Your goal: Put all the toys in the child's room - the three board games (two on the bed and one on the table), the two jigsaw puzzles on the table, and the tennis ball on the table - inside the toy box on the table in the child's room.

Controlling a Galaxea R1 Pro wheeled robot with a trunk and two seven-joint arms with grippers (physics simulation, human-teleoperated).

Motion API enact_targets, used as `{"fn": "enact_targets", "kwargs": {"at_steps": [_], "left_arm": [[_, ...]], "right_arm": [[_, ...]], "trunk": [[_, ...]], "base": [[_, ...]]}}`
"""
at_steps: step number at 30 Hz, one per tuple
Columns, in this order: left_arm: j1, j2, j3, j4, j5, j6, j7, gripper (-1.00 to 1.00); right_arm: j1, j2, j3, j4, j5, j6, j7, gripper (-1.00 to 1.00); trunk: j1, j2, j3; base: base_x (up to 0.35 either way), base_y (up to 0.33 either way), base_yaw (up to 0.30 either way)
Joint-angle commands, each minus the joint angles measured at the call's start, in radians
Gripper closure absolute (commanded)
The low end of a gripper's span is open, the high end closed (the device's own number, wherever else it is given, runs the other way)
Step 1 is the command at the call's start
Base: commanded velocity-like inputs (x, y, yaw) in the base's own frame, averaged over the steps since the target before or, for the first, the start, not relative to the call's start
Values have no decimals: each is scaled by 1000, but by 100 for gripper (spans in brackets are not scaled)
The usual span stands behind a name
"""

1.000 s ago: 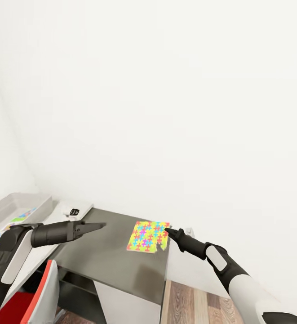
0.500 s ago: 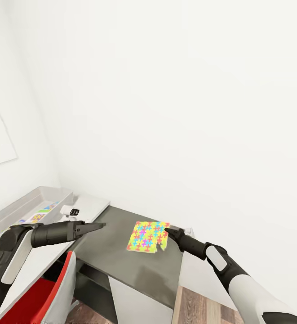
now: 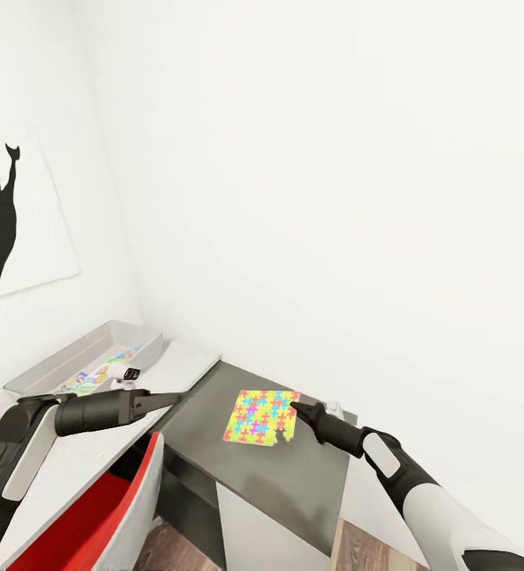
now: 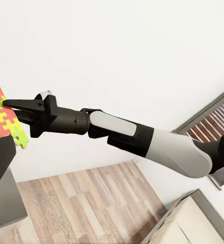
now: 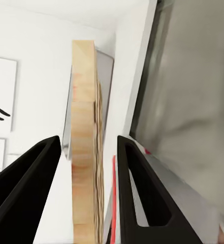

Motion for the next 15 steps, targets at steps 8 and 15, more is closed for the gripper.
{"fn": "enact_targets", "kwargs": {"at_steps": [8,15], "left_arm": [[-1,1,0,0,3,8,-1,-100],[-1,2,0,0,3,8,-1,-100]], "right_arm": [[1,-2,-3,0,-5,7,2,100],[8,-14,-4,0,-6,8,2,100]], "trunk": [[1,-2,5],[1,-2,10]], "base": [[0,0,249],[0,0,248]]}}
